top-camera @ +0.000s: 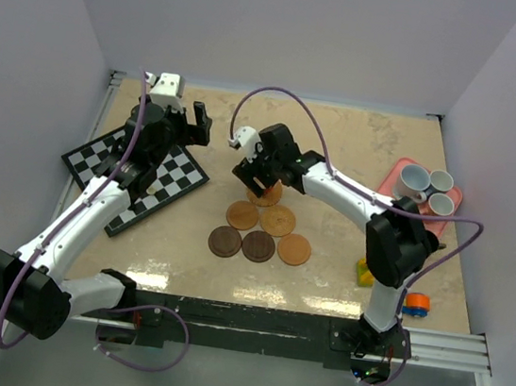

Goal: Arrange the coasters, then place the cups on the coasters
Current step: Place the cup on the coaster.

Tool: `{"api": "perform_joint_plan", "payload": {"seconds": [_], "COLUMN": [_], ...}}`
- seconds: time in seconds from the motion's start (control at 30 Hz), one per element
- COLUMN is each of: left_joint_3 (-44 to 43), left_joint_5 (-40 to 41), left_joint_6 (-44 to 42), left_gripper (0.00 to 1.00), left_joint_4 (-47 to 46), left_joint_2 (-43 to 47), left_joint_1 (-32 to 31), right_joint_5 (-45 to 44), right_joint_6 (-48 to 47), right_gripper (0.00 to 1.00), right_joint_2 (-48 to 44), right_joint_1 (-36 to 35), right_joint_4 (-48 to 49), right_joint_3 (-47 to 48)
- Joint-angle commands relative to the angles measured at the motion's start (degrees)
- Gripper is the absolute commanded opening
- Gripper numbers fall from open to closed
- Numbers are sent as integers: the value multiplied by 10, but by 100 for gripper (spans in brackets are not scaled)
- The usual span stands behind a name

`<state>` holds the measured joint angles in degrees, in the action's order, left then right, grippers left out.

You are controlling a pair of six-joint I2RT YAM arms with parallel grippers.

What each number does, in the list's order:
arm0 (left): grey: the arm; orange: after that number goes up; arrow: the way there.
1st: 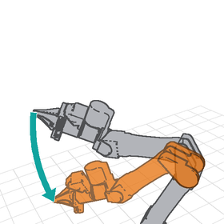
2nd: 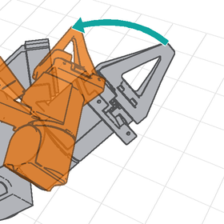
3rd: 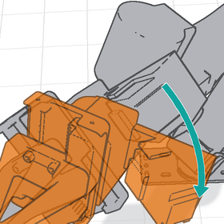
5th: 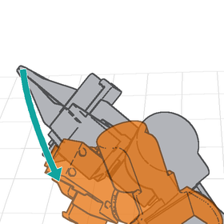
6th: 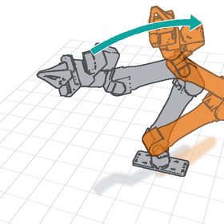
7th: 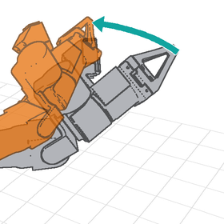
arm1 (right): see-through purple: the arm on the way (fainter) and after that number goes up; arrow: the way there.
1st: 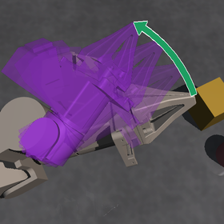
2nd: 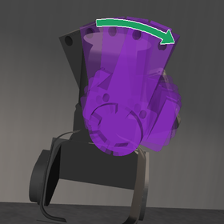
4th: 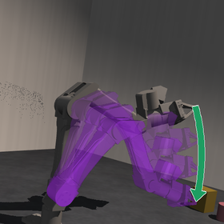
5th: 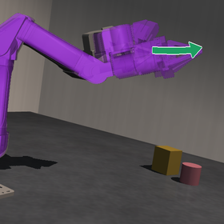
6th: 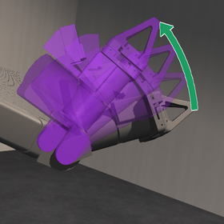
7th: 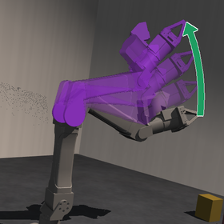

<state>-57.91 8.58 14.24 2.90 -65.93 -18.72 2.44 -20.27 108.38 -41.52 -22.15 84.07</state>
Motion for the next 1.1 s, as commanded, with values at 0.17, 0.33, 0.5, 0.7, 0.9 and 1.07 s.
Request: {"api": "perform_joint_plan", "payload": {"seconds": [0.17,0.33,0.5,0.7,0.9,1.07], "left_joint_3": [1,2,2,2,4,4], "left_joint_5": [4,8,3,-1,3,4], "left_joint_6": [2,0,3,5,3,2], "left_gripper": [98,98,98,98,98,98], "left_joint_4": [-14,-16,-16,-17,-18,-17], "left_joint_2": [17,19,25,28,33,34], "left_joint_1": [3,3,3,3,3,3], "right_joint_5": [-83,-175,-204,-212,-233,-248], "right_joint_6": [223,477,582,609,610,605], "right_gripper": [78,74,73,67,59,55], "right_joint_2": [-110,-125,-130,-114,-64,-37], "right_joint_1": [-1,-1,-1,0,5,7], "right_joint_4": [105,31,-7,4,6,4], "right_joint_3": [-29,-45,-95,-95,-66,-48]}}
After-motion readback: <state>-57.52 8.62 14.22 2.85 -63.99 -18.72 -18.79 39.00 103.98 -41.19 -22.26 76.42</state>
